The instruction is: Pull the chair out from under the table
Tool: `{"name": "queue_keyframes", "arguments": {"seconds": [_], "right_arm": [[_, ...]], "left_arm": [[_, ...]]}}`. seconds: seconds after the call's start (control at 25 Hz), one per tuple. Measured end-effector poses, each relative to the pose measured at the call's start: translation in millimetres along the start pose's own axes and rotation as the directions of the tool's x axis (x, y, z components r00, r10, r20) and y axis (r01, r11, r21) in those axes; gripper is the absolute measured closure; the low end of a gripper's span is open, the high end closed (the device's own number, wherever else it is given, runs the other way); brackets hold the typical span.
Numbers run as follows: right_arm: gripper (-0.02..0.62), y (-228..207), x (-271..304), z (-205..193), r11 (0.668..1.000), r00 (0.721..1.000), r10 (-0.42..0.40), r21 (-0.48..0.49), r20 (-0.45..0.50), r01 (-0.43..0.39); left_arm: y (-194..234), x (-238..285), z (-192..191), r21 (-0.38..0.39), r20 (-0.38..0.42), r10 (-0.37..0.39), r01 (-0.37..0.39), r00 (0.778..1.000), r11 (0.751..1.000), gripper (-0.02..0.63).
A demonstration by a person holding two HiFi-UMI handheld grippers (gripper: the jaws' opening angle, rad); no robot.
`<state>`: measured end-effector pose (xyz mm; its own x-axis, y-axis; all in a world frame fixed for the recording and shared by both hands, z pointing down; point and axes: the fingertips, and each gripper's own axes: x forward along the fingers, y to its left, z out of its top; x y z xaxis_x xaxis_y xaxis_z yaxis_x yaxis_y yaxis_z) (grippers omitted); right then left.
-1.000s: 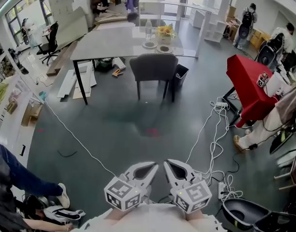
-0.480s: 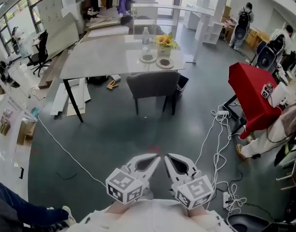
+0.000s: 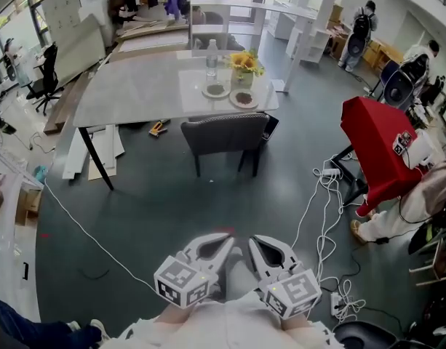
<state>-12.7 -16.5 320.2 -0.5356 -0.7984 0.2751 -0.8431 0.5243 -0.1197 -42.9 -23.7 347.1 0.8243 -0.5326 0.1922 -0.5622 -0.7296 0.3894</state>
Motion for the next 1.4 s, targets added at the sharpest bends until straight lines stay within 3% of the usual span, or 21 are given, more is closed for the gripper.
{"name": "queue_keyframes", "arguments": {"seconds": [0.12, 0.4, 1.04, 1.4], "right_arm": [[0.594, -16.9, 25.9, 5.3, 1.000, 1.000, 0.016, 0.011, 0.003, -0.016], [0.594, -76.1, 96.3, 35.0, 0.999, 0.999, 0.045, 0.010, 0.025, -0.045], [0.594, -224.3, 242.6, 92.9, 0.985, 0.986, 0.164, -0.054, -0.029, -0.165], [0.594, -264.8, 280.8, 88.1, 0.979, 0.978, 0.198, -0.026, -0.068, -0.200]], "left_arm": [[21.7, 16.1, 9.1, -0.017, -0.002, 0.003, -0.003, 1.000, 1.000, 0.591], [75.7, 69.2, 47.0, 0.024, -0.004, 0.036, -0.036, 0.999, 0.999, 0.591], [197.0, 221.9, 128.1, 0.009, 0.007, 0.121, -0.121, 0.993, 0.993, 0.591], [230.7, 261.2, 133.2, -0.026, -0.023, 0.154, -0.154, 0.988, 0.988, 0.591]]}}
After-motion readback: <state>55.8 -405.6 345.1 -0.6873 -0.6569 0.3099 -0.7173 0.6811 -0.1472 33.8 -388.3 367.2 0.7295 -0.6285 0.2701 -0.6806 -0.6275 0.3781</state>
